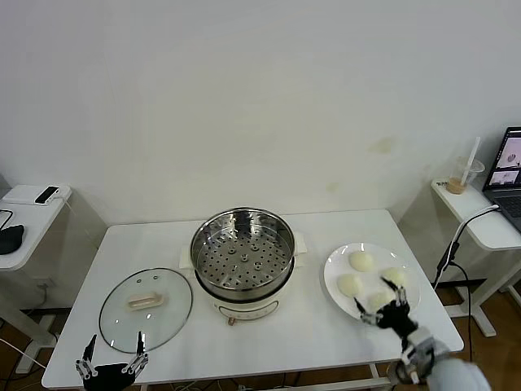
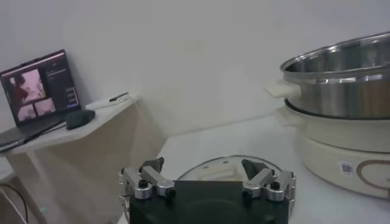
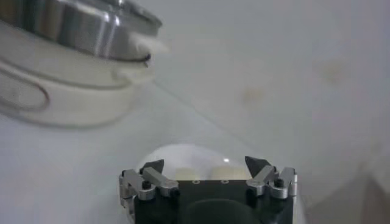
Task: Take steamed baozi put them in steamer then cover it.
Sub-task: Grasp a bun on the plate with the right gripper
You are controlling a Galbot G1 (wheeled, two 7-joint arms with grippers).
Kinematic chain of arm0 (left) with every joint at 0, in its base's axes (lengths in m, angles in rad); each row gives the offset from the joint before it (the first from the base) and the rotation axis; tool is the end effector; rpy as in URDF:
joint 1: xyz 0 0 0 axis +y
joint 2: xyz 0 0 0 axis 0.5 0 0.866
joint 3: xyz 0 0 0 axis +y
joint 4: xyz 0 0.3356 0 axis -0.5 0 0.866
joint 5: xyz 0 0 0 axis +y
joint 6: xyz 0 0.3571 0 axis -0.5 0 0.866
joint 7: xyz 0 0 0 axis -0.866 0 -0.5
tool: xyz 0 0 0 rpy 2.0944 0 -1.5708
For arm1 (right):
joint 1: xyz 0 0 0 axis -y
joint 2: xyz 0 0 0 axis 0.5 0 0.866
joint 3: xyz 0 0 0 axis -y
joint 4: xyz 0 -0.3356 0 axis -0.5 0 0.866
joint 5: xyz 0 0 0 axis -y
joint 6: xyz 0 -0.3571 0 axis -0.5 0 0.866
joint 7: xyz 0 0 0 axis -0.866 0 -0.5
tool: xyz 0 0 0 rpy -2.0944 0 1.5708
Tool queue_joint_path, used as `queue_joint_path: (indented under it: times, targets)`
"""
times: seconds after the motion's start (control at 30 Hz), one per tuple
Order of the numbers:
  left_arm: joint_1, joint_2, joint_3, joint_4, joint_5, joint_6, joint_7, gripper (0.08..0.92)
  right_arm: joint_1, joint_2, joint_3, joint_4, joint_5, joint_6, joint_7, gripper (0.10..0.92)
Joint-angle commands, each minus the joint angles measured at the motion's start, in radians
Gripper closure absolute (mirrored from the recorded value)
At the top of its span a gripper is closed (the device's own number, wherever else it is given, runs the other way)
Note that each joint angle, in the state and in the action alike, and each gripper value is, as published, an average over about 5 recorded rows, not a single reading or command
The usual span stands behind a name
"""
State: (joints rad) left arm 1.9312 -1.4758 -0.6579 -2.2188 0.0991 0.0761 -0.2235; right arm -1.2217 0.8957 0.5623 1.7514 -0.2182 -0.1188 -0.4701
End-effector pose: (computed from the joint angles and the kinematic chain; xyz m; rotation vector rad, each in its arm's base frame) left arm 0.0893 0.0493 -0.2917 0.3586 -2.8133 -0.4204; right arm 0.3104 -0.1803 -0.2613 0.6450 -2.5237 1.1859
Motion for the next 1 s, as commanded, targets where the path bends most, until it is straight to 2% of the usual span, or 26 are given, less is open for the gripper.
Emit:
queue_joint_path:
  times: [0.03,0.27,0.57,1.0]
  targets:
    - [-0.002,0.001,-0.012,-0.006,0.028,0.016,0.023,0.177,0.492,-0.232,-0.226,-0.237,-0.247,-0.022,-0.32,0.203]
    - [-0.008,0.002,-0.025,0.0,0.027,0.016,0.025,0.177,0.877,-0.27,-0.593,-0.449,-0.296,0.066,-0.548,0.203]
    - [-0.015,0.018,-0.051,0.002,0.021,0.016,0.027,0.177,1.176,-0.163,-0.98,-0.698,-0.255,0.142,-0.739,0.203]
    - [-0.031,0.017,-0.068,0.006,0.006,0.027,0.036,0.177,1.146,-0.011,-1.043,-0.858,-0.243,0.141,-0.684,0.203]
